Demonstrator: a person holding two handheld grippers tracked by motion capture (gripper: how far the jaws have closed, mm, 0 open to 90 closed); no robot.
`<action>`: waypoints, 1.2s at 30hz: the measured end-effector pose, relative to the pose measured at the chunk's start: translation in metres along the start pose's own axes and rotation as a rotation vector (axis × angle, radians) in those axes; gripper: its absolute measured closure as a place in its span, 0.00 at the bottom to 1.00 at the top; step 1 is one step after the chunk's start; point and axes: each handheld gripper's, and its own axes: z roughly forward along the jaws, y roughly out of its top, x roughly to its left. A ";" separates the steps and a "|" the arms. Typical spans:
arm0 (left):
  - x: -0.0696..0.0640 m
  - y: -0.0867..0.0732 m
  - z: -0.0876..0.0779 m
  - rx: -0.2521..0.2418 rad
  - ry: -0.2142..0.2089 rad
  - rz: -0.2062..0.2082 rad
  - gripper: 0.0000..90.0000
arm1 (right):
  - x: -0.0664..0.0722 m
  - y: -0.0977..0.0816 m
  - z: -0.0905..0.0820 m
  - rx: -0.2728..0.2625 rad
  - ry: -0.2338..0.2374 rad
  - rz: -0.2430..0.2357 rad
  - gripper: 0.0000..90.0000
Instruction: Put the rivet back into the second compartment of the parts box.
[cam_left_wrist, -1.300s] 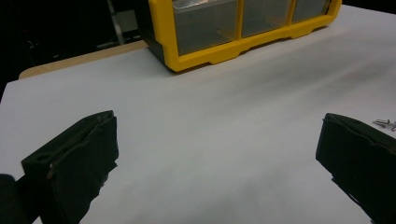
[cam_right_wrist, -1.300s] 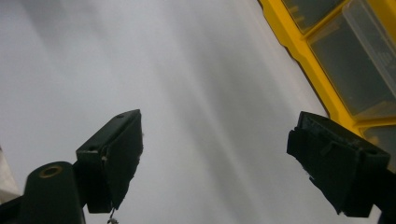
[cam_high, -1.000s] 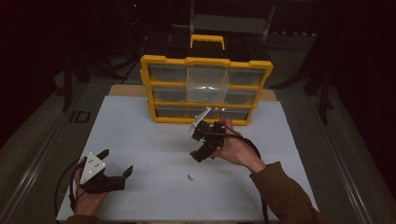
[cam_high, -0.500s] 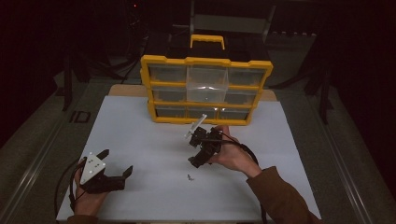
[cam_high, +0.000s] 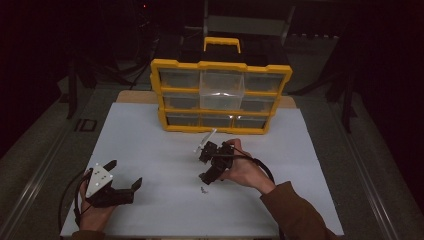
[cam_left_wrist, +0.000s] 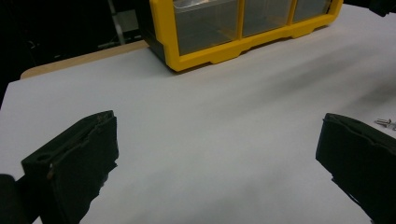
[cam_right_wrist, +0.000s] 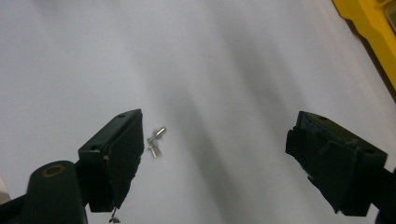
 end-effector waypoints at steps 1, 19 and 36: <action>0.000 0.000 0.000 0.000 -0.001 0.000 0.00 | 0.001 0.000 0.001 0.002 0.001 -0.002 0.19; 0.000 0.000 0.000 0.000 -0.003 0.002 0.00 | 0.007 -0.002 0.017 0.004 0.034 0.004 0.16; 0.000 0.000 0.000 -0.003 -0.005 0.000 0.00 | 0.013 -0.005 0.037 0.018 0.011 0.004 0.15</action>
